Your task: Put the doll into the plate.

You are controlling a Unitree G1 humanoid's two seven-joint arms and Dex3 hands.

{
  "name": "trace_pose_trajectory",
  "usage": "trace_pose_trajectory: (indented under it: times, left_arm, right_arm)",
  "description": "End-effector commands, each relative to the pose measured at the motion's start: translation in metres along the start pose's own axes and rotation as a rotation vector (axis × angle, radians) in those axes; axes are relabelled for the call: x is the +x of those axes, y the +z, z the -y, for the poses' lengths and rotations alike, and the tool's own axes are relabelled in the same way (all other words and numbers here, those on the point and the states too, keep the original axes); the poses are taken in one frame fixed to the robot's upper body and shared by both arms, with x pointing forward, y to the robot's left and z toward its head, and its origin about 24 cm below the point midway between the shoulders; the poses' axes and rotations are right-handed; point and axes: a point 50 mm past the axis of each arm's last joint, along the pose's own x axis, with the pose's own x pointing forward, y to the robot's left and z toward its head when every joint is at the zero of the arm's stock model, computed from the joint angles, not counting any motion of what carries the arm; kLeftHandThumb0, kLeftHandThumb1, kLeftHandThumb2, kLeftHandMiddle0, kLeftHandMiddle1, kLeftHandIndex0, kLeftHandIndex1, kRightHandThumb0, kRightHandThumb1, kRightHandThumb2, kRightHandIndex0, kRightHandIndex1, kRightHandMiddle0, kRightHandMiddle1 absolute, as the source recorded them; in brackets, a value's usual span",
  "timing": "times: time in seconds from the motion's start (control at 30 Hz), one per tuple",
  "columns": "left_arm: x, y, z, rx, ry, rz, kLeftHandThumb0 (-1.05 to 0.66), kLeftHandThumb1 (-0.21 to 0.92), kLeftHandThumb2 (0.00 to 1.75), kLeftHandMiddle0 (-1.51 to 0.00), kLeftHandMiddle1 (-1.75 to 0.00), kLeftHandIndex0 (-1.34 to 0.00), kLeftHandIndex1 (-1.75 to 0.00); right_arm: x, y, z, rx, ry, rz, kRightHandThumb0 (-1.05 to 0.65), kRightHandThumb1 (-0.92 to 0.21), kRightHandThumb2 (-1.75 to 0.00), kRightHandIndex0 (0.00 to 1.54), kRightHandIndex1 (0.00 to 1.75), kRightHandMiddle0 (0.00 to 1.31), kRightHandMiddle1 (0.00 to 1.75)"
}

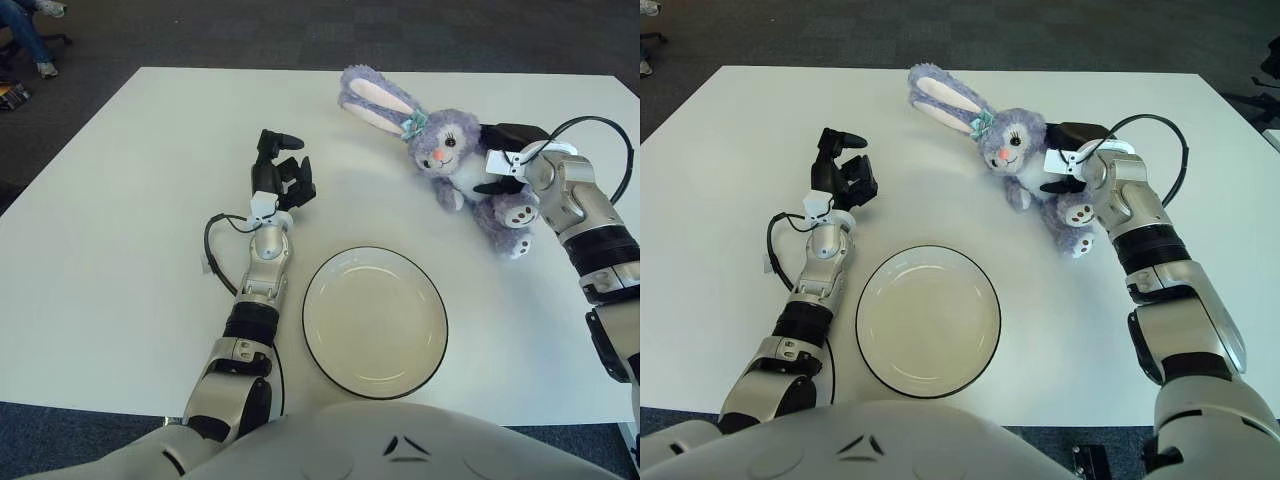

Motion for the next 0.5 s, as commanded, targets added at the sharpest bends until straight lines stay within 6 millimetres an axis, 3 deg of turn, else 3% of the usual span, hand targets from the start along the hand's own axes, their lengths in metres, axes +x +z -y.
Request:
trace_pose_trajectory:
  times: [0.0,0.23,0.47]
  left_arm:
    - [-0.012,-0.016,-0.008,0.019,0.011,-0.067,-0.4,0.61,0.94,-1.11,-1.75,-0.39,-1.75]
    - [-0.012,-0.016,-0.009,0.022,0.009,-0.068,-0.4,0.61,0.94,-1.12,-1.75,-0.39,-1.75]
    - [-0.011,-0.017,-0.01,0.029,0.013,-0.07,-0.4,0.61,0.95,-1.12,-1.75,-0.39,-1.75]
  right_arm:
    - [-0.006,-0.007,-0.016,0.055,0.018,0.028,0.51,-0.2,-1.46,0.7,1.75,0.92,1.75]
    - [-0.013,-0.014,-0.009,0.154,-0.061,0.081,0.52,-0.18,-1.48,0.72,1.75,0.95,1.75]
    - [-0.031,-0.005,0.002,0.233,-0.178,0.123,0.52,-0.18,-1.48,0.72,1.75,0.95,1.75]
